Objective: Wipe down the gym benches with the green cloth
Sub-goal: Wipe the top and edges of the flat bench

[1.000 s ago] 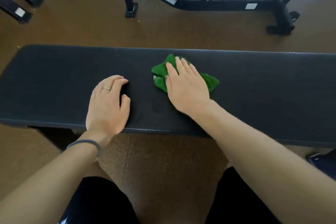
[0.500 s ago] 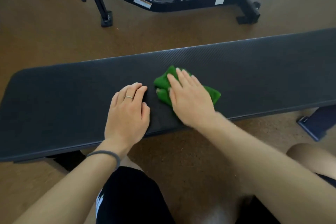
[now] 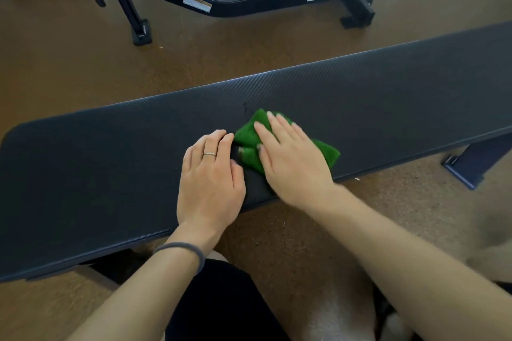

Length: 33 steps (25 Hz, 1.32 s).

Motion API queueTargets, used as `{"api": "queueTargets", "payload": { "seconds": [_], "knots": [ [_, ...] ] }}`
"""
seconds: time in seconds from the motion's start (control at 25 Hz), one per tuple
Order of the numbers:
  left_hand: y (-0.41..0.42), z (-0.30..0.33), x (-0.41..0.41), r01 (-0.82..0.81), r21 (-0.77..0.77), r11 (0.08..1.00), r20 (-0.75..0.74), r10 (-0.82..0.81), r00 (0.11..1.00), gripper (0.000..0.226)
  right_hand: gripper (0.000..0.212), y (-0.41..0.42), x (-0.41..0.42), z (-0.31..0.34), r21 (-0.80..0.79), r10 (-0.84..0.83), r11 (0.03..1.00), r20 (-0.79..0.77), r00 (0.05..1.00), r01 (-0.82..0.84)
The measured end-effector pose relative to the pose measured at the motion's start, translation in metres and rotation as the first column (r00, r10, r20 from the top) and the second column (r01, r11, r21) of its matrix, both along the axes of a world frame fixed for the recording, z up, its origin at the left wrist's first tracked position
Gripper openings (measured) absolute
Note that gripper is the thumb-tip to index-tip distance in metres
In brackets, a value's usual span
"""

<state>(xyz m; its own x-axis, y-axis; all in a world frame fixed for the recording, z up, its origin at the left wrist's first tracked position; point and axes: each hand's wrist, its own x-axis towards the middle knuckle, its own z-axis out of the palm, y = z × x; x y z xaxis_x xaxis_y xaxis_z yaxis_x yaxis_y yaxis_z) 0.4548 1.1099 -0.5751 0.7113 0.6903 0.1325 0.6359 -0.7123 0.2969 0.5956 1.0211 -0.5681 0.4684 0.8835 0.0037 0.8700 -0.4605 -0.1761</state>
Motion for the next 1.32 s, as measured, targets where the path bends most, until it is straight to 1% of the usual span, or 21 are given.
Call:
{"api": "queueTargets", "payload": {
  "seconds": [0.12, 0.2, 0.28, 0.36, 0.44, 0.52, 0.6, 0.68, 0.72, 0.76, 0.84, 0.88, 0.92, 0.96, 1.0, 1.04, 1.08, 1.12, 1.2, 1.32],
  "knots": [
    [0.000, 0.000, -0.001, -0.010, -0.017, 1.000, -0.016, 0.010, 1.000, 0.048, 0.054, 0.054, 0.029, 0.000, 0.004, -0.100, 0.995, -0.014, 0.995, 0.100],
    [-0.002, 0.000, 0.001, -0.008, -0.018, 1.000, 0.009, 0.008, 1.000, 0.047, 0.053, 0.050, 0.015, -0.002, 0.030, -0.117, 0.993, 0.012, 0.993, 0.117],
    [-0.004, 0.000, 0.000, -0.022, -0.063, 0.998, 0.061, 0.026, 0.998, 0.036, 0.053, 0.021, -0.015, -0.005, 0.059, -0.063, 0.996, 0.020, 0.998, 0.062],
    [-0.004, 0.001, 0.002, -0.063, -0.114, 0.991, 0.103, 0.075, 0.992, 0.024, 0.053, 0.014, -0.018, -0.004, 0.064, 0.040, 0.997, -0.007, 0.999, -0.040],
    [-0.005, 0.001, 0.003, -0.085, -0.119, 0.989, 0.098, 0.096, 0.990, 0.018, 0.051, 0.045, 0.006, 0.001, 0.057, 0.112, 0.992, -0.037, 0.993, -0.110],
    [-0.003, 0.000, 0.003, -0.095, -0.092, 0.991, 0.096, 0.104, 0.990, 0.012, 0.051, 0.091, 0.029, 0.004, 0.016, 0.137, 0.991, -0.062, 0.989, -0.136],
    [-0.003, 0.000, 0.002, -0.094, -0.073, 0.993, 0.093, 0.101, 0.991, 0.011, 0.051, 0.117, 0.046, 0.004, -0.021, 0.142, 0.989, -0.087, 0.986, -0.144],
    [-0.004, 0.001, 0.002, -0.092, -0.058, 0.994, 0.085, 0.097, 0.992, 0.011, 0.046, 0.111, 0.079, 0.005, -0.018, 0.144, 0.989, -0.023, 0.989, -0.145],
    [-0.004, 0.001, 0.002, -0.093, -0.056, 0.994, 0.082, 0.097, 0.992, 0.011, 0.042, 0.099, 0.105, 0.006, -0.026, 0.104, 0.994, 0.026, 0.994, -0.103],
    [-0.004, 0.001, 0.002, -0.098, -0.063, 0.993, 0.081, 0.103, 0.991, 0.011, 0.038, 0.085, 0.136, 0.006, -0.034, 0.030, 0.999, 0.059, 0.998, -0.028],
    [-0.005, 0.001, 0.003, -0.114, -0.077, 0.990, 0.078, 0.120, 0.990, 0.011, 0.039, 0.053, 0.189, 0.006, -0.037, -0.187, 0.982, 0.035, 0.982, 0.188],
    [-0.005, 0.001, 0.004, -0.117, -0.073, 0.990, 0.074, 0.122, 0.990, 0.011, 0.041, 0.045, 0.199, 0.005, -0.027, -0.281, 0.959, 0.028, 0.959, 0.281],
    [-0.005, 0.001, 0.004, -0.114, -0.066, 0.991, 0.073, 0.118, 0.990, 0.011, 0.044, 0.047, 0.195, 0.002, -0.018, -0.335, 0.942, 0.057, 0.941, 0.336],
    [-0.006, 0.001, 0.005, -0.108, -0.061, 0.992, 0.075, 0.112, 0.991, 0.011, 0.047, 0.057, 0.178, -0.004, -0.001, -0.340, 0.940, 0.099, 0.935, 0.341],
    [-0.006, 0.001, 0.004, -0.104, -0.059, 0.993, 0.079, 0.108, 0.991, 0.011, 0.053, 0.070, 0.152, -0.009, 0.016, -0.305, 0.952, 0.128, 0.944, 0.306],
    [-0.005, 0.000, 0.003, -0.101, -0.055, 0.993, 0.085, 0.106, 0.991, 0.010, 0.060, 0.085, 0.121, -0.013, 0.047, -0.235, 0.972, 0.127, 0.964, 0.231],
    [-0.004, 0.000, 0.003, -0.099, -0.050, 0.994, 0.089, 0.103, 0.991, 0.010, 0.065, 0.097, 0.087, -0.013, 0.065, -0.150, 0.987, 0.096, 0.984, 0.144],
    [-0.003, 0.000, 0.004, -0.096, -0.050, 0.994, 0.094, 0.100, 0.991, 0.010, 0.063, 0.104, 0.055, -0.009, 0.046, -0.060, 0.997, 0.051, 0.997, 0.058],
    [-0.004, 0.003, 0.005, -0.093, -0.068, 0.993, 0.109, 0.100, 0.989, 0.011, 0.054, 0.099, 0.010, -0.003, 0.026, 0.097, 0.995, -0.001, 0.995, -0.097],
    [0.002, 0.012, -0.009, -0.127, -0.097, 0.987, 0.171, 0.142, 0.975, 0.013, 0.051, 0.039, -0.008, 0.000, 0.066, 0.179, 0.982, -0.003, 0.984, -0.179]
  ]
}}
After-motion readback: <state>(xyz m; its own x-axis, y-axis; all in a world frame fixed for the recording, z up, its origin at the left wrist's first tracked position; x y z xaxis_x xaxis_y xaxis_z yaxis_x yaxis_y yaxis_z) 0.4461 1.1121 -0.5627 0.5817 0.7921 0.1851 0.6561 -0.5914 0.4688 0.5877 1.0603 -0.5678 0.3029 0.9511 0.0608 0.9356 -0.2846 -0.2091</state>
